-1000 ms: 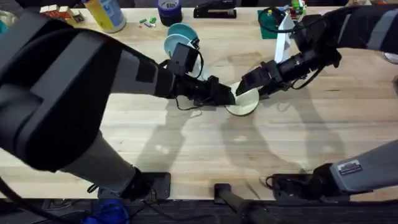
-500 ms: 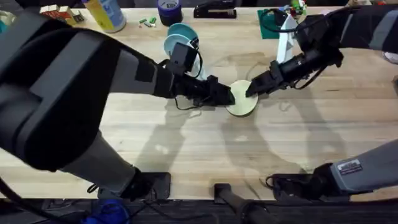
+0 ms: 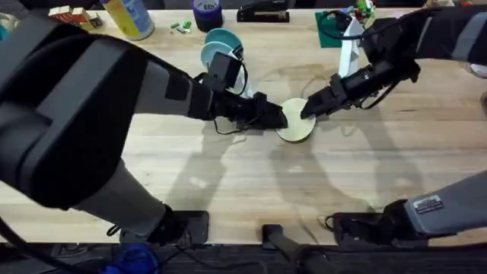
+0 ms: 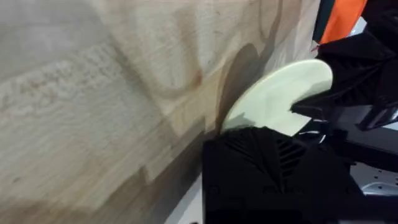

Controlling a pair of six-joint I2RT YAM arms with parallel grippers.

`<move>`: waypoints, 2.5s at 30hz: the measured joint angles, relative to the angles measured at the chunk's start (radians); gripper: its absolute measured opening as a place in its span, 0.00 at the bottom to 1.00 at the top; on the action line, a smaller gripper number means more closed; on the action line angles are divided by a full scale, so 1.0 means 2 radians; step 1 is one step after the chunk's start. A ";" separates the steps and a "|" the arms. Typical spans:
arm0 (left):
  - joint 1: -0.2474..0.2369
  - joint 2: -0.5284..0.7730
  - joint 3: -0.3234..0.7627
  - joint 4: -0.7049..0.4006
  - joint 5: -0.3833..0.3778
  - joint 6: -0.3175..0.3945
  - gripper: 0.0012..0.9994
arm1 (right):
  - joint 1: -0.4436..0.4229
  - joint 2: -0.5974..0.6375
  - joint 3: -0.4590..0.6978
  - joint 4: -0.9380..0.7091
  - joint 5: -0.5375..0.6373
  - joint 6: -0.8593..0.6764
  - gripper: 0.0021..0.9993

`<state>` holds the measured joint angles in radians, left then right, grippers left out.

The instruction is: Pick up the plates from the table one by one and place each into a slot on the dish rack.

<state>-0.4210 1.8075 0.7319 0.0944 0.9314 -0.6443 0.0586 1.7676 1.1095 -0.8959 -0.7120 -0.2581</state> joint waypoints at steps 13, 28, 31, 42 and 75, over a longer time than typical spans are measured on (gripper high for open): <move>-0.006 -0.029 0.000 -0.009 -0.032 0.000 0.04 | -0.004 0.000 0.025 -0.053 0.000 -0.018 0.03; -0.006 -0.259 0.000 -0.184 -0.183 0.033 0.04 | -0.004 -0.055 0.215 -0.157 0.026 -0.029 0.03; -0.006 -0.281 0.000 -0.216 -0.203 0.047 0.04 | -0.004 -0.055 0.230 -0.165 0.038 -0.031 0.03; -0.006 -0.336 0.066 -0.421 -0.310 0.147 0.04 | -0.004 -0.055 0.281 -0.188 0.084 -0.032 0.03; -0.006 -0.341 0.267 -0.616 -0.515 0.227 0.99 | 0.121 -0.057 0.397 -0.106 0.201 -0.088 0.03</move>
<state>-0.4335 1.1245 1.2652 -1.1381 -0.0990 -0.1894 0.2997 1.6531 1.9045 -1.1070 -0.3096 -0.4348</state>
